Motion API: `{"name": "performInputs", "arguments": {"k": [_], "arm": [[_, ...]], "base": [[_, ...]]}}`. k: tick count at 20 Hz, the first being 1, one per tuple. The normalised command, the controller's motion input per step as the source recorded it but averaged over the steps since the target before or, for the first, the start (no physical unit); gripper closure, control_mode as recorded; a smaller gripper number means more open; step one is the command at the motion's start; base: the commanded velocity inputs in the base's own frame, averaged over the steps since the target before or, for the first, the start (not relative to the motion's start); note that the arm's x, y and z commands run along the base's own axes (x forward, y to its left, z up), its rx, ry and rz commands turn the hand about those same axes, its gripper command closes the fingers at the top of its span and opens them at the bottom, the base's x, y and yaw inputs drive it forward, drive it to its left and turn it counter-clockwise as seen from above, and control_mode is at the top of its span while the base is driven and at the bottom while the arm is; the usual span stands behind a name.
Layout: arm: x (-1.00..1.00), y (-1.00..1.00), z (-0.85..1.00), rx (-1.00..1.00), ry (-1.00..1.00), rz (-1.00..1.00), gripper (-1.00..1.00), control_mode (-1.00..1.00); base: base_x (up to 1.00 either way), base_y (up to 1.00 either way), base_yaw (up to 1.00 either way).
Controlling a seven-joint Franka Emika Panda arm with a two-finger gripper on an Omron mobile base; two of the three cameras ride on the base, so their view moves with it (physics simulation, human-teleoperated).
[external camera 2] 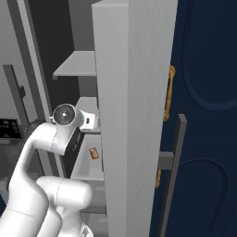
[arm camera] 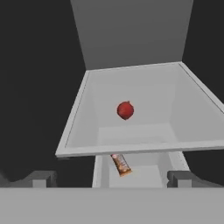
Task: Take the strawberry from the fridge and place it on top of the pancake, located on the dining counter.
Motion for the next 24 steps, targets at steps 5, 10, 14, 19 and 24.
{"name": "performInputs", "arguments": {"k": [5,10,14,19,24], "arm": [[0.82,-0.11,0.0,0.03,0.09,0.0,-1.0,-1.0],[0.48,-0.04,-0.01,0.1,0.1,0.0,-1.0,-1.0],[0.52,0.0,-0.1,0.09,0.17,0.0,-1.0,-1.0],[0.44,0.02,-0.35,0.07,0.14,0.0,-1.0,-1.0],[0.44,0.07,-0.39,0.0,0.02,0.0,-1.0,-1.0]], "base": [[0.0,0.0,0.0],[0.0,0.0,0.0],[0.0,0.0,0.0],[0.0,0.0,0.0],[0.0,0.0,0.0]]}}
